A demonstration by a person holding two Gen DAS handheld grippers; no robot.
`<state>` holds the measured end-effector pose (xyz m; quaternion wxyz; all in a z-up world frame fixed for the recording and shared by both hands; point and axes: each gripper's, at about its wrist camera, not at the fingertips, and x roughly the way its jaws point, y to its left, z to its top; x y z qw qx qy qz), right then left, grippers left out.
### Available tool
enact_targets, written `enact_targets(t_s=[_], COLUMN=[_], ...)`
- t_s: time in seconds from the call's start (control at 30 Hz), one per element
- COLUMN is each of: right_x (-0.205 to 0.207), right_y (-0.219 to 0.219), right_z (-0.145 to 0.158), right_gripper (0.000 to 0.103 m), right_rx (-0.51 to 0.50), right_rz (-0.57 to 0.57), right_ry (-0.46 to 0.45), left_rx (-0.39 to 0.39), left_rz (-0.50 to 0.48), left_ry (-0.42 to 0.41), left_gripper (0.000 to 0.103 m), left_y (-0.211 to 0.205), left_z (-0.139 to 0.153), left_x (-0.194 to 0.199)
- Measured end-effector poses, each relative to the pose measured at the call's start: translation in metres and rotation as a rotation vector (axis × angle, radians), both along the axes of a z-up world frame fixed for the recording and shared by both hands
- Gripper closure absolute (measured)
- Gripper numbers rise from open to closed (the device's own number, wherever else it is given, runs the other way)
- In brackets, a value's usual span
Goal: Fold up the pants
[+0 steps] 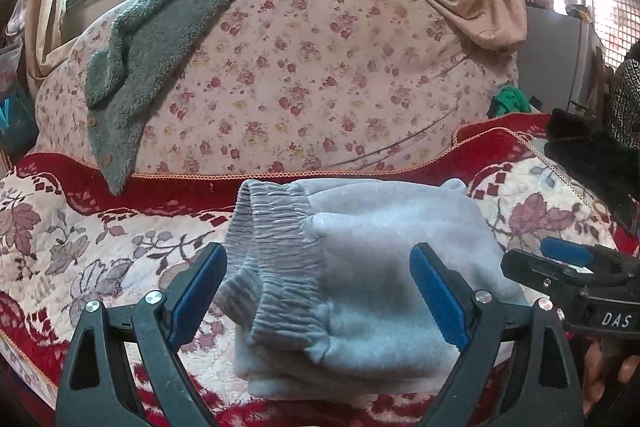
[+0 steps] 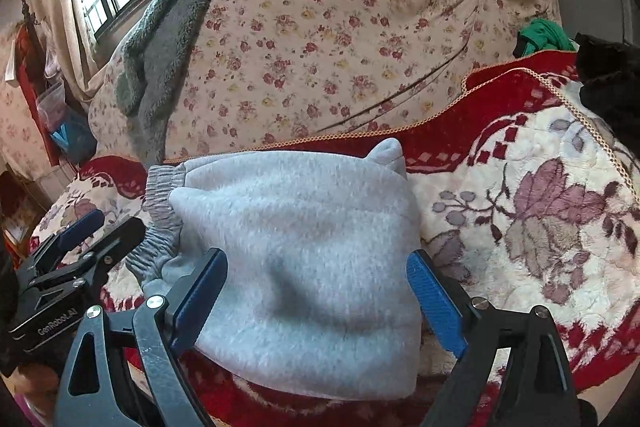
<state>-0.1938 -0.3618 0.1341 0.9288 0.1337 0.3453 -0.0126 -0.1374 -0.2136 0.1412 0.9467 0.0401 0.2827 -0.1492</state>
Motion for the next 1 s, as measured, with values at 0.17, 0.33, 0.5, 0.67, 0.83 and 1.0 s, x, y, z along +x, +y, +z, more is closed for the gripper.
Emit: enact_targets(t_s=[0.17,0.33,0.5,0.67,0.83,1.0], right_x=[-0.0009,-0.002,-0.0026,-0.0024,-0.0009,0.0008], right_y=[0.003,0.0059,0.0016,0.0006,0.0031,0.0055], right_z=[0.0002,0.0018,0.001,-0.0006,-0.002,-0.0028], right_gripper=[0.008,0.008,0.008,0.008,0.008,0.008], right_rx=[-0.006,-0.006,0.007,0.012,0.006,-0.006], right_rz=[0.003,0.01,-0.003,-0.009,-0.004,0.001], right_ry=[0.008,0.003,0.009,0.016,0.023,0.024], left_rx=[0.004,0.003,0.01,0.008,-0.001,0.001], left_rz=[0.0,0.001,0.001,0.003,0.01,0.005], left_ry=[0.0,0.004,-0.001,0.003,0.015,0.013], left_gripper=[0.011,0.011,0.011,0.011,0.011,0.011], left_y=[-0.0011,-0.0054,-0.0069,-0.0075,-0.0058,-0.0044], left_z=[0.0,-0.0013,-0.0021,-0.0025,-0.006,-0.0063], left_x=[0.0,-0.0004,-0.0006,-0.0003,0.0012,0.0005])
